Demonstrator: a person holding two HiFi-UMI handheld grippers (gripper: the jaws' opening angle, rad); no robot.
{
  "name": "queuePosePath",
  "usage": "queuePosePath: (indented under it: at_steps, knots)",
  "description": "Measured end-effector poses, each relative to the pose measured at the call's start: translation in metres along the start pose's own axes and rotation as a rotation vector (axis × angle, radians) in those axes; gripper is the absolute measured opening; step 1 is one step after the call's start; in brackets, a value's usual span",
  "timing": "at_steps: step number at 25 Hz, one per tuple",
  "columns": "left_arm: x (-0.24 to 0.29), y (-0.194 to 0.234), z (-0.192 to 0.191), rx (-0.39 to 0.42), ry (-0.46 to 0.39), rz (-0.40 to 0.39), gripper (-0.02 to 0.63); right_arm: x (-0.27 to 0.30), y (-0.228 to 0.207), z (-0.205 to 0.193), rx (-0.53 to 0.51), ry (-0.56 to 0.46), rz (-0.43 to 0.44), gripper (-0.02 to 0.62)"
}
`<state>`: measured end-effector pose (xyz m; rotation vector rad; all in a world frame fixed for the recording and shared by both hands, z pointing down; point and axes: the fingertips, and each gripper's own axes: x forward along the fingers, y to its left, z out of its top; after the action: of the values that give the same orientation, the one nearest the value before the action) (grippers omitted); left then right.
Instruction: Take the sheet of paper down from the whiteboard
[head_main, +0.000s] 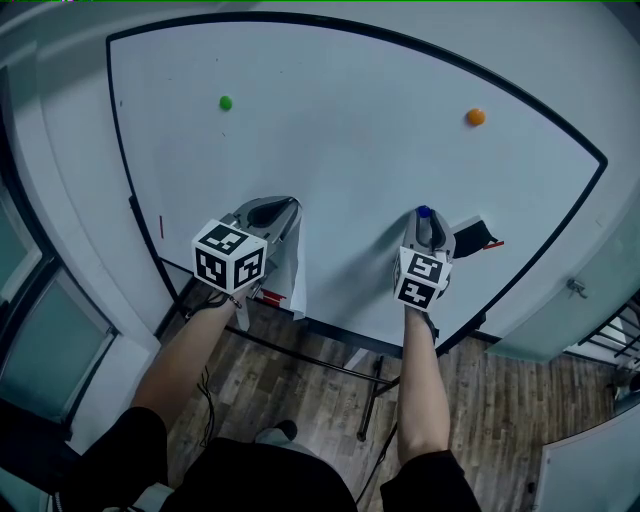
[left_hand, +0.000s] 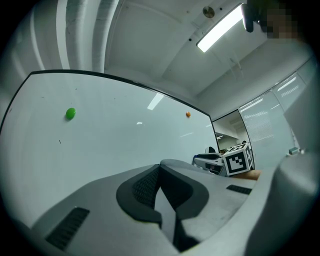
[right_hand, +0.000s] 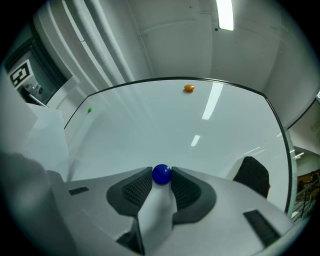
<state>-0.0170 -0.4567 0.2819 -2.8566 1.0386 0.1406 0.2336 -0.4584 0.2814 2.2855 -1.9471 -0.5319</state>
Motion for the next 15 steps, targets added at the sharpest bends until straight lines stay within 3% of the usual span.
queuePosePath:
  at_steps: [15]
  knots:
    - [-0.0007,0.0007,-0.0006,0.003,0.005,-0.004,0.018,-0.0012,0.0011,-0.0033,0.003,0.001,-0.008,0.127]
